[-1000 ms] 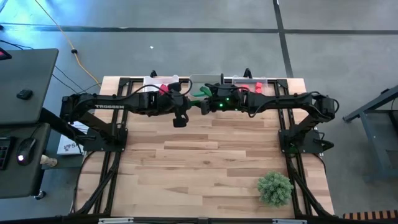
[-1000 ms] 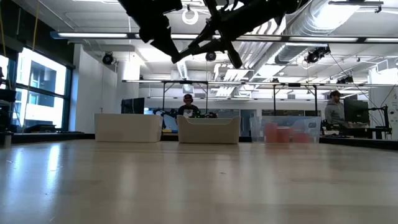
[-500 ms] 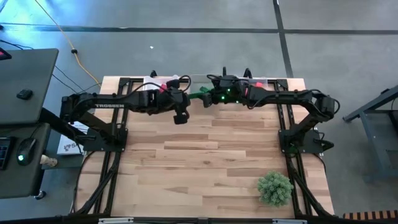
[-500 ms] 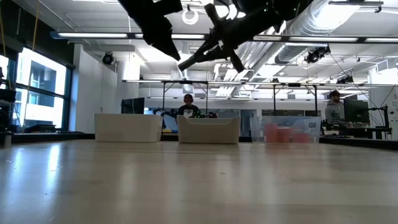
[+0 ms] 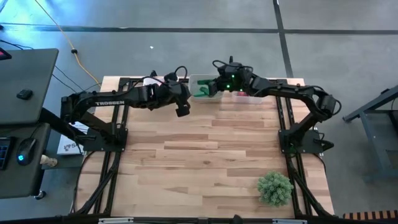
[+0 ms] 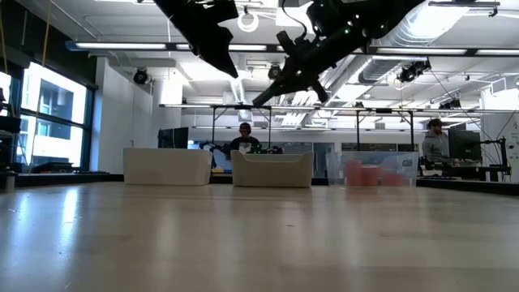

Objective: Sort & place blocks by color
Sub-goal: Put the green block into the grey bin

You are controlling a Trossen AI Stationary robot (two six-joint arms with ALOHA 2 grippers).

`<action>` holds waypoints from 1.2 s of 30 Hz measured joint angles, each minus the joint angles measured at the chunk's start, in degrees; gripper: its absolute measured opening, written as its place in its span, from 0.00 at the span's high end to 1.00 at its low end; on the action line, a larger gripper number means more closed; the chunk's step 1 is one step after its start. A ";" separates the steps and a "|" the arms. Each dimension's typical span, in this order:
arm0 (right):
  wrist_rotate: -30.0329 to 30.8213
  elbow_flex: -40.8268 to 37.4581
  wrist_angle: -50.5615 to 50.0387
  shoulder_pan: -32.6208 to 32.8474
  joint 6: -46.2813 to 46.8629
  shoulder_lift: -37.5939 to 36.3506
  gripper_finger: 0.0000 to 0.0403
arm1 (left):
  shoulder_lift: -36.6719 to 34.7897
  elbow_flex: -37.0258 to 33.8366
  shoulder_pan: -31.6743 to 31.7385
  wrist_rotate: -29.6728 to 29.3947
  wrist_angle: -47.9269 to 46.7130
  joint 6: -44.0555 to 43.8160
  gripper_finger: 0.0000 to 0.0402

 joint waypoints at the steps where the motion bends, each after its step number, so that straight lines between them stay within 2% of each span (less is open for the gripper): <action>1: 0.15 0.00 0.00 -0.65 -1.08 -0.01 0.91 | 0.00 0.00 0.06 -0.03 0.59 -0.34 0.61; 10: 4.40 0.00 2.78 -4.15 -15.80 0.04 0.91 | 0.00 0.00 0.28 0.37 7.70 -0.30 0.61; 18: 3.42 -0.02 9.42 -5.02 -26.71 2.42 0.90 | 0.00 0.02 2.14 0.33 10.67 -0.35 0.61; 28: 0.12 -0.02 10.28 -5.04 -27.15 8.30 0.90 | 0.00 0.02 4.86 0.08 10.17 -3.87 0.61; 36: -1.71 -0.02 6.75 -5.04 -18.34 13.60 0.90 | 0.00 0.02 5.30 0.40 8.83 -4.99 0.61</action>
